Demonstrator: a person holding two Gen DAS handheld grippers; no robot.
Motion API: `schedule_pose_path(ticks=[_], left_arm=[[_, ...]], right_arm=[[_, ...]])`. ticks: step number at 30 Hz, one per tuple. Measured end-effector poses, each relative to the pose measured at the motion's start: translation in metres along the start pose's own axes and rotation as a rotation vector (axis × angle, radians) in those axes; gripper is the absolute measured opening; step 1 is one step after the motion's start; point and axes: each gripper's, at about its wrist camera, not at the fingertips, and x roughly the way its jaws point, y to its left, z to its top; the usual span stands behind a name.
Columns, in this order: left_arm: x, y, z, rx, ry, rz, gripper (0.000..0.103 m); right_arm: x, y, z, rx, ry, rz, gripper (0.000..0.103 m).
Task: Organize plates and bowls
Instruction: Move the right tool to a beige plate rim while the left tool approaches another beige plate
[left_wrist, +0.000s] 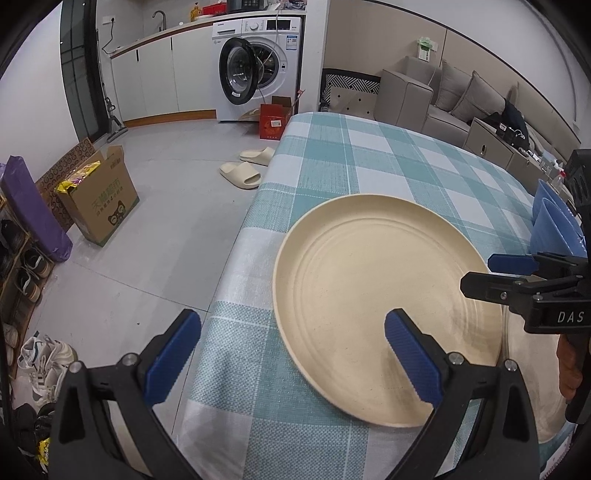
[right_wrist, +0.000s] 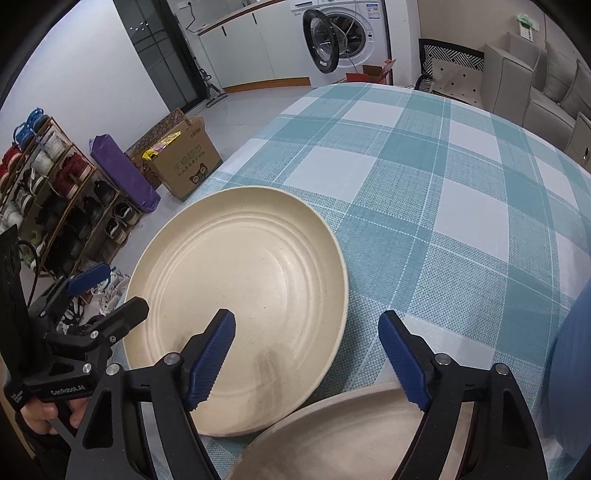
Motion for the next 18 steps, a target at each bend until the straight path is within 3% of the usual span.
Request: schedule_pose_path(ticks=[5, 12, 18], left_arm=[[0.004, 0.003, -0.001, -0.013, 0.014, -0.006, 0.092], [0.011, 0.009, -0.004, -0.036, 0.046, -0.022, 0.068], [0.013, 0.011, -0.005, -0.050, 0.056, -0.051, 0.053]], right_arm=[[0.004, 0.001, -0.002, -0.003, 0.017, 0.005, 0.073], [0.008, 0.000, -0.005, -0.001, 0.027, 0.003, 0.062], [0.008, 0.002, -0.006, -0.020, 0.021, 0.005, 0.054]])
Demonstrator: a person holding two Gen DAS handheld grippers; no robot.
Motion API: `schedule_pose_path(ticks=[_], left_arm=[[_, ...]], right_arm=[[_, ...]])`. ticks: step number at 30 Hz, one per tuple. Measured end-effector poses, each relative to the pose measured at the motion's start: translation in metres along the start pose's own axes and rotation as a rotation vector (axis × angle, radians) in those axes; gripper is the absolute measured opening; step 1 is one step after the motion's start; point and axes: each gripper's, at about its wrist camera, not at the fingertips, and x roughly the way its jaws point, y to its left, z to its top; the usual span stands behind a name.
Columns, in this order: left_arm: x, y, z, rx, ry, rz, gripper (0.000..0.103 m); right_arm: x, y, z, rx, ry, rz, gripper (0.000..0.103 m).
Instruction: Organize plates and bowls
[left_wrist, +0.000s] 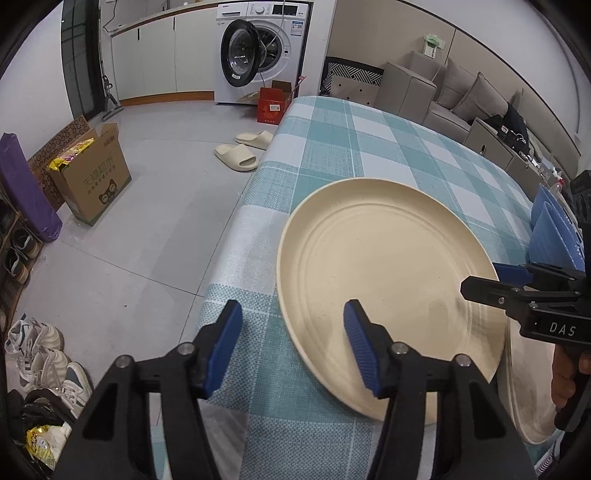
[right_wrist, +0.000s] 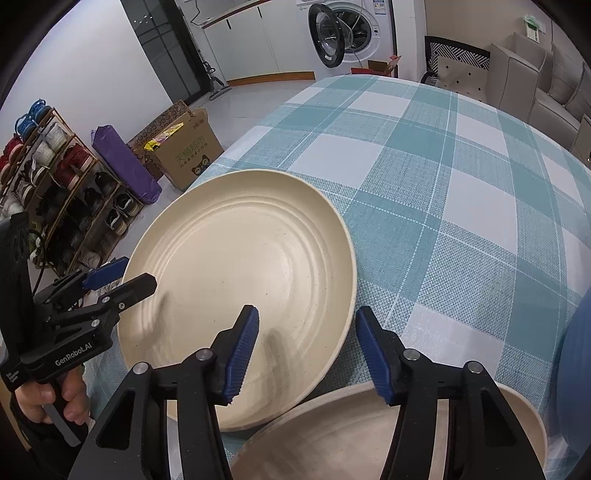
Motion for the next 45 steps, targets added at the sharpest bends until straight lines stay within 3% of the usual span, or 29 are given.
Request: schedule_pose_path(ticks=[24, 45], left_arm=[[-0.002, -0.008, -0.002, 0.026, 0.011, -0.012, 0.028], [-0.015, -0.009, 0.001, 0.028, -0.036, 0.002, 0.028]], right_arm=[[-0.004, -0.005, -0.005, 0.001, -0.025, -0.035, 0.025], [-0.015, 0.000, -0.006, -0.031, -0.073, -0.041, 0.024]])
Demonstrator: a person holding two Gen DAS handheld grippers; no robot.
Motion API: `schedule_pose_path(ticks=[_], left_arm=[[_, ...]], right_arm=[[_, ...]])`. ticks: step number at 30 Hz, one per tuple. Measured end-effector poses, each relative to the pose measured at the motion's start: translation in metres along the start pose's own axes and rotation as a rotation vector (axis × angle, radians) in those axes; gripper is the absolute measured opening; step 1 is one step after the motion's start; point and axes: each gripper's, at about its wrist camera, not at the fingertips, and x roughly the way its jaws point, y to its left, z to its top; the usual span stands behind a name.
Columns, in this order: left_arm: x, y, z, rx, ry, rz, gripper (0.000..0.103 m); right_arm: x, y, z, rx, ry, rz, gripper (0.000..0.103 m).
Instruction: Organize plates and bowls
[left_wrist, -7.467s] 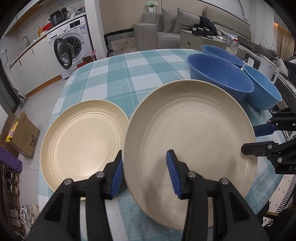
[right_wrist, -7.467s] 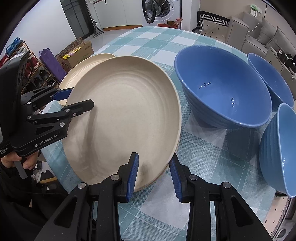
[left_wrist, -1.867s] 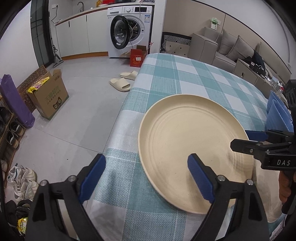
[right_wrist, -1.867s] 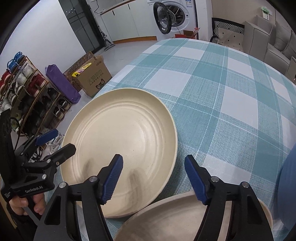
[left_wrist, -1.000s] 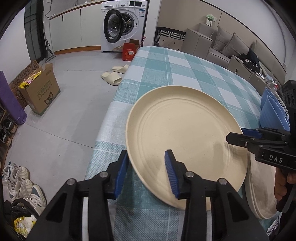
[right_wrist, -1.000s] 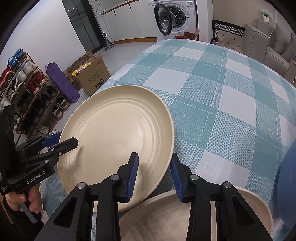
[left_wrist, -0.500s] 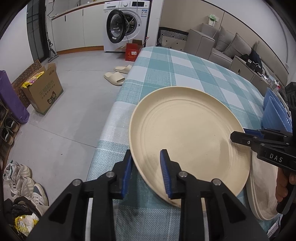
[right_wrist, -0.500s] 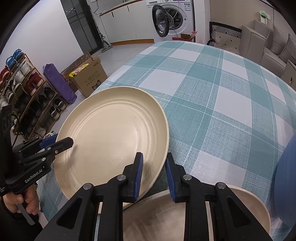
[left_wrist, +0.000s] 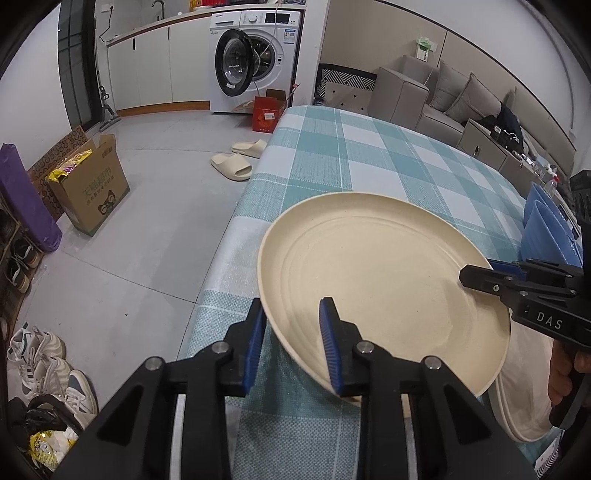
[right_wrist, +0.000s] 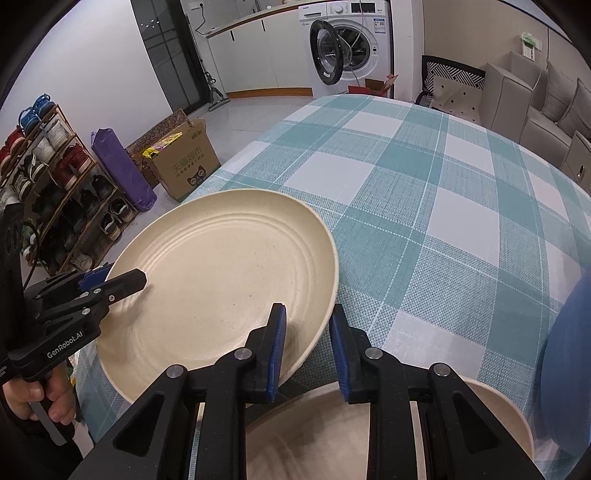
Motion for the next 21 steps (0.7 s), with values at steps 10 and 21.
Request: schedule_pose_path(ticks=[10, 21], left_arm=[[-0.012, -0.005, 0.003, 0.009, -0.035, -0.003, 0.028], [-0.029, -0.021, 0.006, 0.036, -0.076, -0.026, 0.028]], right_arm=[[-0.014, -0.001, -0.001, -0.002, -0.040, 0.003, 0.024], [-0.045, -0.006, -0.004, -0.003, -0.093, -0.012, 0.024]])
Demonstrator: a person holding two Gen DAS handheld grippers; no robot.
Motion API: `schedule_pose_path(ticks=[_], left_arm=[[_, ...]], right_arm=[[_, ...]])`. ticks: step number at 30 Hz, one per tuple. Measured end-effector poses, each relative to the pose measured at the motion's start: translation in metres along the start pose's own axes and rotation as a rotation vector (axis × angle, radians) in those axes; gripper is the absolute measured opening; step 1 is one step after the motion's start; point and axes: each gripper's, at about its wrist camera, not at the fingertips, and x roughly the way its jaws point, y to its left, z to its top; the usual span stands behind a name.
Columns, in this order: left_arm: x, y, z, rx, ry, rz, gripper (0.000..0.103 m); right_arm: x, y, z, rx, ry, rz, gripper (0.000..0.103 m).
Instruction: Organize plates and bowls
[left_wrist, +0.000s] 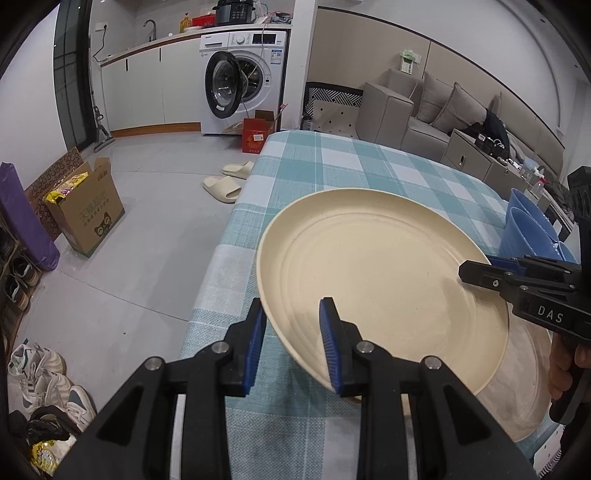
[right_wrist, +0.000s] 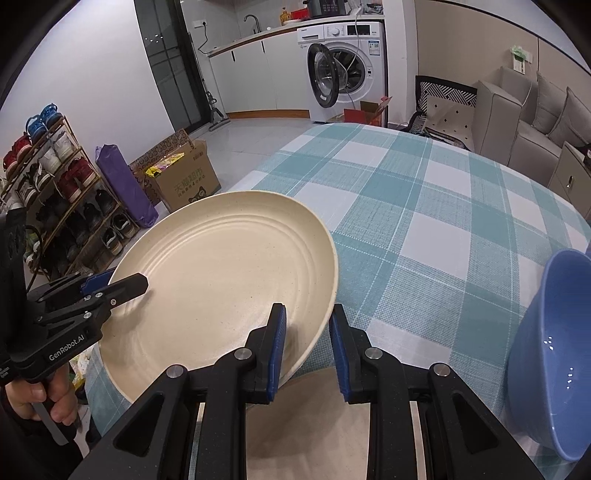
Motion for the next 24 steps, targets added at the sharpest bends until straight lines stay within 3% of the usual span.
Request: schedule_pose_path(ticks=[10, 24], left_arm=[[-0.022, -0.023, 0.004, 0.043, -0.050, -0.027, 0.028], [-0.037, -0.065, -0.002, 0.127, -0.058, -0.076, 0.028]], right_arm=[[-0.034, -0.007, -0.005, -0.009, -0.033, -0.030, 0.024], [-0.075, -0.031, -0.034, 0.033, -0.034, -0.076, 0.024]])
